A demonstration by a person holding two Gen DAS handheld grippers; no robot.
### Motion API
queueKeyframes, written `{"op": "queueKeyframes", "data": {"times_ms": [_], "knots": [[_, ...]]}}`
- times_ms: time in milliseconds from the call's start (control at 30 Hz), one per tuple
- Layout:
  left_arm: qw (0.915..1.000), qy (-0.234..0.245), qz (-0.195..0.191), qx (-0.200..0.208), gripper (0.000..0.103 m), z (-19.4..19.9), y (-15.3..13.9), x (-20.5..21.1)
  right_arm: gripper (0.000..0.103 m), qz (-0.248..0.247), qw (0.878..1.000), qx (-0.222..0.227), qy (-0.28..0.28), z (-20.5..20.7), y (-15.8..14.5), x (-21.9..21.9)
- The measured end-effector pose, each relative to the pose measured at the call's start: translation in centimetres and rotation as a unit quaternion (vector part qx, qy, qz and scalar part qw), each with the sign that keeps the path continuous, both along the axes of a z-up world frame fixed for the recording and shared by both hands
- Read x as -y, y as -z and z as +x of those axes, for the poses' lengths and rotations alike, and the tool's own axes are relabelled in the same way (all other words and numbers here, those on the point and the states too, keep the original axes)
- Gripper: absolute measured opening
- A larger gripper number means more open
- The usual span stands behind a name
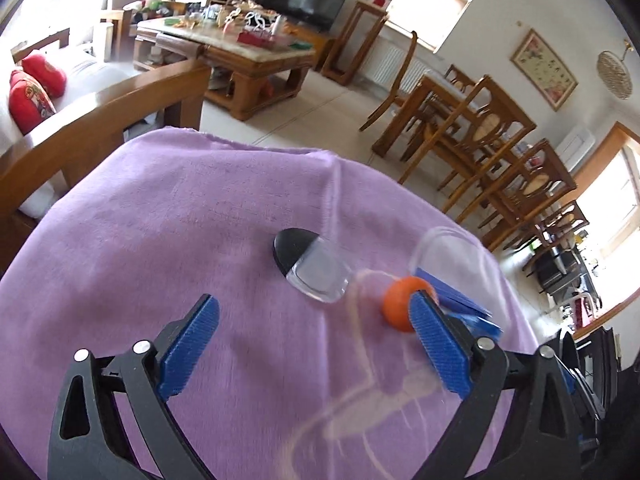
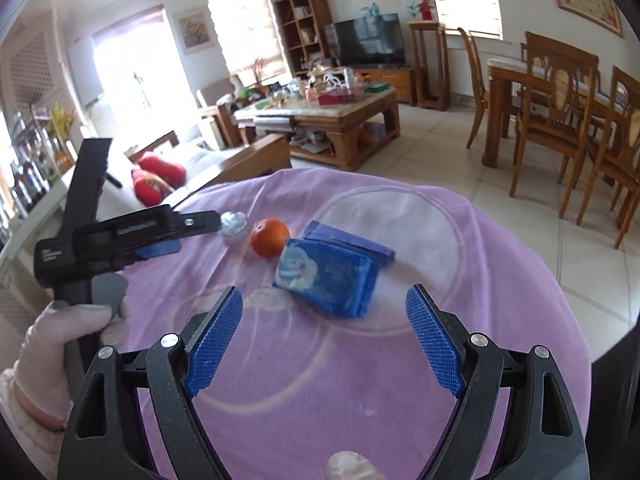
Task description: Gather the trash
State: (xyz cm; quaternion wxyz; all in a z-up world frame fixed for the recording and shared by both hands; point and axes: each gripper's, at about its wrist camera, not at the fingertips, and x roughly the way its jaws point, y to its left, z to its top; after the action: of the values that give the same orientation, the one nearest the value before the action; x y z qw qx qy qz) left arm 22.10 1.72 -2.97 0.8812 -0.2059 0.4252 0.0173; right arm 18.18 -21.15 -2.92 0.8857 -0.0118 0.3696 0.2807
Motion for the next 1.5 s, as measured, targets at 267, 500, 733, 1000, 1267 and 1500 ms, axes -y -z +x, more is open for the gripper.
{"op": "queueKeyframes", "data": {"times_ms": [267, 500, 733, 1000, 1267, 1500], "knots": [[0.9984, -0.013, 0.056, 0.001, 0.078, 0.7, 0.0, 0.9, 0.083, -0.076, 0.996, 0.015, -0.036, 3.6, 2.4, -4.5], [0.9961, -0.008, 0.087, 0.011, 0.051, 0.0, 0.0, 0.6, 0.083, -0.076, 0.996, 0.004, -0.046, 4.8, 3.7, -4.9], [0.9982, -0.008, 0.056, 0.019, 0.030, 0.2, 0.0, -1.9, 0.051, -0.058, 0.997, 0.000, -0.044, 4.7, 3.6, -3.8], [0.9986, -0.004, 0.043, 0.032, 0.014, -0.2, -0.2, -2.2, 0.042, -0.051, 0.998, -0.010, -0.048, 3.4, 3.3, -3.2], [0.9982, 0.009, 0.047, 0.036, 0.017, 1.0, -0.3, -1.5, 0.087, -0.111, 0.990, 0.061, -0.058, 2.1, 1.2, -5.4], [0.9960, 0.016, 0.074, 0.048, 0.043, 2.0, -1.0, -0.3, 0.086, -0.136, 0.985, 0.022, -0.103, 4.1, 4.0, -7.4]]}}
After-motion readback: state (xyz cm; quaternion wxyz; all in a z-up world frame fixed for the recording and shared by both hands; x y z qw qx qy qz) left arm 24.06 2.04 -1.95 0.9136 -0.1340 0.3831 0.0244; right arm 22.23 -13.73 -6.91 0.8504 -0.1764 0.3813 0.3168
